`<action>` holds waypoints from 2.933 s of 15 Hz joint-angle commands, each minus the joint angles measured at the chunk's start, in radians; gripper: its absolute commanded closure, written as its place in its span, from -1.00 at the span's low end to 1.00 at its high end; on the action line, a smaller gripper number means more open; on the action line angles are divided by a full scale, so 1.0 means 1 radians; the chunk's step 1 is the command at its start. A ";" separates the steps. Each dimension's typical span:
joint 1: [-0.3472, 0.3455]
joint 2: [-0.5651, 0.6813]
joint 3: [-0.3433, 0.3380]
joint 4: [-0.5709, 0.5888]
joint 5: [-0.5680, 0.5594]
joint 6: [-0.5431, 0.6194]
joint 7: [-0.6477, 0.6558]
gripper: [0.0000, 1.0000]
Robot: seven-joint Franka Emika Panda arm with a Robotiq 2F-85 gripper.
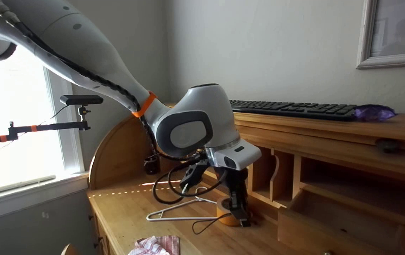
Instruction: Put the coin in the open drawer on the right.
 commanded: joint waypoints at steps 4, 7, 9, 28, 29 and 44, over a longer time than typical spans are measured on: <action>0.012 -0.105 -0.022 -0.161 0.019 0.288 0.051 0.87; 0.023 -0.132 -0.029 -0.206 0.008 0.389 0.062 0.87; 0.036 -0.145 -0.044 -0.222 0.000 0.435 0.073 0.87; 0.220 0.097 -0.353 -0.019 0.036 0.598 0.268 0.87; 0.218 0.114 -0.355 -0.001 0.039 0.599 0.273 0.87; 0.211 0.261 -0.372 0.126 0.043 0.593 0.307 -0.59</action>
